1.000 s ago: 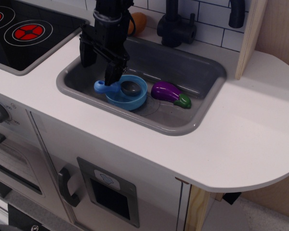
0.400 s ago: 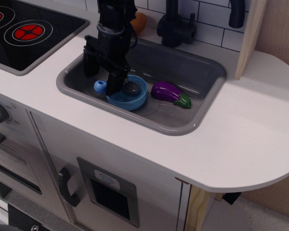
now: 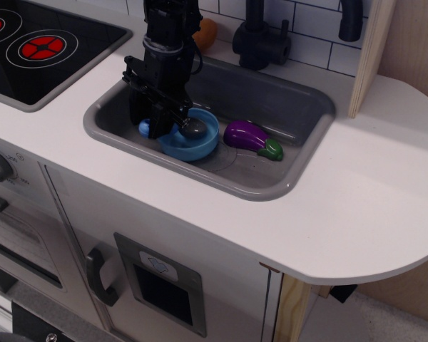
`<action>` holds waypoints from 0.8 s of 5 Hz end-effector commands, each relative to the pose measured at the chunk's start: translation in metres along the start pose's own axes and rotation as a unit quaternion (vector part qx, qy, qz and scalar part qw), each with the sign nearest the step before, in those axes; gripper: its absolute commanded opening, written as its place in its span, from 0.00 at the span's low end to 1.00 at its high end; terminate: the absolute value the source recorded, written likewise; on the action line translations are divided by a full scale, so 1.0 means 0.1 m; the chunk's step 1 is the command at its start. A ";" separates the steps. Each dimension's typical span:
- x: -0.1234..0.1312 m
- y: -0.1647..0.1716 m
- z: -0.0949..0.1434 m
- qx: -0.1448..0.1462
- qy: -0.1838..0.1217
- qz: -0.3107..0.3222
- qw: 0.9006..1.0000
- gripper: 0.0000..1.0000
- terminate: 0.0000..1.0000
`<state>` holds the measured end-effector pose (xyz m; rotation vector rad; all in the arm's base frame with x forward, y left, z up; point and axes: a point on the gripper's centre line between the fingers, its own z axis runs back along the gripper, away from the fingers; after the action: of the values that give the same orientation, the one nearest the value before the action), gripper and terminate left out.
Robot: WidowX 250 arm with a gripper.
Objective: Take spoon out of bowl sink
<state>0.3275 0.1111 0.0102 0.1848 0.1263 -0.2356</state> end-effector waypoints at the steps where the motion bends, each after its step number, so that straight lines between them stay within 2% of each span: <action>1: 0.07 0.10 0.28 0.005 -0.029 0.020 0.999 0.00 0.00; 2: 0.01 0.19 0.46 0.007 -0.042 0.051 0.998 0.00 0.00; 4: -0.12 0.17 0.85 -0.038 -0.059 0.062 0.996 0.00 0.00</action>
<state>0.3213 0.1119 0.0747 0.0726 0.0753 -0.1209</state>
